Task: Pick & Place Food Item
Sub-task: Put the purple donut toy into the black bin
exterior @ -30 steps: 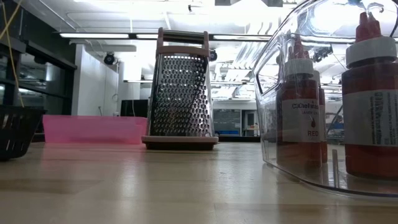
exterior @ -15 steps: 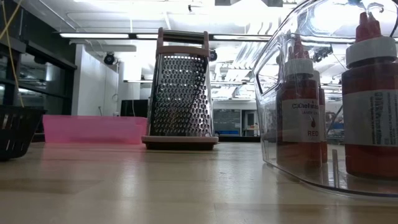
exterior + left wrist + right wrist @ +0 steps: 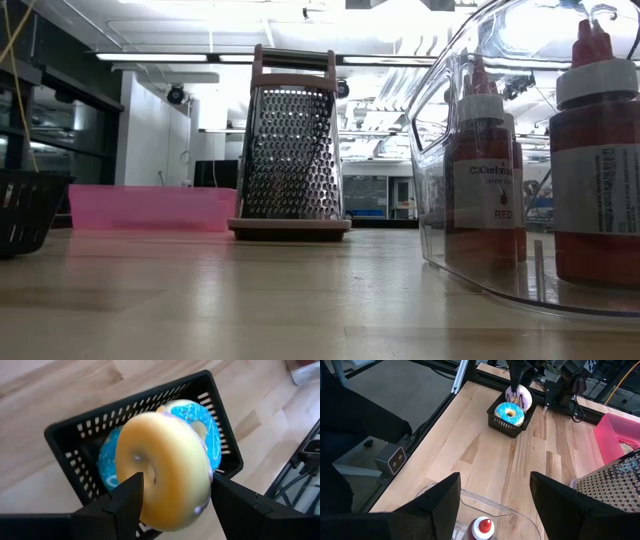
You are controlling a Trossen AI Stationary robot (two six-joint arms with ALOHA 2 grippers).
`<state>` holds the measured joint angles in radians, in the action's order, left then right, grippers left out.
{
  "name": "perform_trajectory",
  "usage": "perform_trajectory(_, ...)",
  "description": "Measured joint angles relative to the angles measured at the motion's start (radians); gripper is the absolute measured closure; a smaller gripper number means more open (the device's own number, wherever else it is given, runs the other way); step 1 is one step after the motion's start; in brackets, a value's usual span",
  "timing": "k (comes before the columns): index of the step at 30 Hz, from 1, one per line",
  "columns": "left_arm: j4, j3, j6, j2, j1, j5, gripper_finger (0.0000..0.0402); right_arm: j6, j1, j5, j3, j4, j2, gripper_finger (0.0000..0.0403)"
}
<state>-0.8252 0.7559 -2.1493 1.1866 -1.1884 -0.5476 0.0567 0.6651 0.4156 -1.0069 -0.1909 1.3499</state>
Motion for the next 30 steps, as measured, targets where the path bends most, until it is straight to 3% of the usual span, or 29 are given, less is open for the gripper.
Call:
perform_trajectory(20,0.076,0.0,0.249,0.0,0.16,0.041,0.0185,0.0,0.0,0.0,0.0,0.0,0.0,0.0176)
perform_trajectory(30,0.064,0.0,0.249,-0.026,0.133,0.04,0.0185,0.0,0.0,0.0,0.0,0.0,0.0,0.0176)
